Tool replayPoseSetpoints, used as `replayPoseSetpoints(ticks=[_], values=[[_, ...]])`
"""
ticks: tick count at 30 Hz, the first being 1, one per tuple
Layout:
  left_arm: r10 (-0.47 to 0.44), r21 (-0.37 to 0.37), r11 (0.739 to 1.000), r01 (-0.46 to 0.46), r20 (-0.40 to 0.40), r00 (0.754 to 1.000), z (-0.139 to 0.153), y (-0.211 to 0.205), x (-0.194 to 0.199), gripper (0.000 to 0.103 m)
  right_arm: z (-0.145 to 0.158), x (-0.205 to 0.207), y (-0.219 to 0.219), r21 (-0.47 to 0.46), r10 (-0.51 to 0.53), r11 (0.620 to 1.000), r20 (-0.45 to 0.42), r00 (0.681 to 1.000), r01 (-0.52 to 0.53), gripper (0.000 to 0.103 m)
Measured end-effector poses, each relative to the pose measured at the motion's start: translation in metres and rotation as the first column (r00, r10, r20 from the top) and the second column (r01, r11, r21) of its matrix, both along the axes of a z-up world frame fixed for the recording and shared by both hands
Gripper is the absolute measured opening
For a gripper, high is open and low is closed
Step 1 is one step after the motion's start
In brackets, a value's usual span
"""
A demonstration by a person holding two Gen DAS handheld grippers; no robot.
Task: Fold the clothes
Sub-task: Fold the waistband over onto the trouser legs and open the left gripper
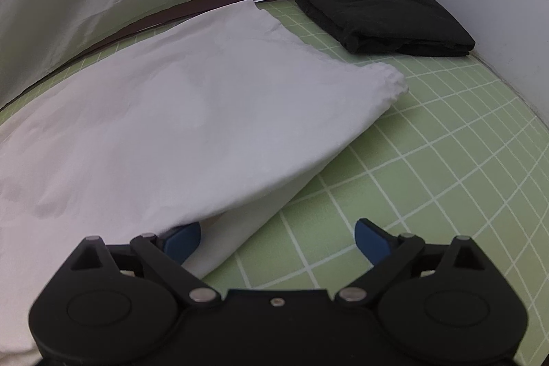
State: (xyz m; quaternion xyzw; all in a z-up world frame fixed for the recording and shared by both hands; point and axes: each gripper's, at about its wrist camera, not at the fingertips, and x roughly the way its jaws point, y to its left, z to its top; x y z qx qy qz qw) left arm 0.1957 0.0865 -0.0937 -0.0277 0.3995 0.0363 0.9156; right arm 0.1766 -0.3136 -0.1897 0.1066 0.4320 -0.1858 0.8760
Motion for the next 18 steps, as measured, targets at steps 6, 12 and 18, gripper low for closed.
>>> replayPoseSetpoints(ticks=[6,12,18], values=[[0.049,0.098,0.994,-0.040,-0.084,0.995,-0.027,0.026,0.030,0.079,-0.003,0.000,-0.008,-0.002,-0.050,0.999,-0.002,0.999,0.050,0.099],[0.003,0.267,0.964,0.023,-0.095,0.995,-0.054,-0.015,0.057,0.079,0.019,0.005,-0.024,-0.107,-0.102,0.988,0.100,0.990,0.113,0.100],[0.078,0.325,0.945,-0.045,-0.090,0.993,-0.064,-0.030,0.060,0.080,0.032,0.042,-0.063,-0.135,-0.013,0.990,0.140,0.990,0.032,0.101]])
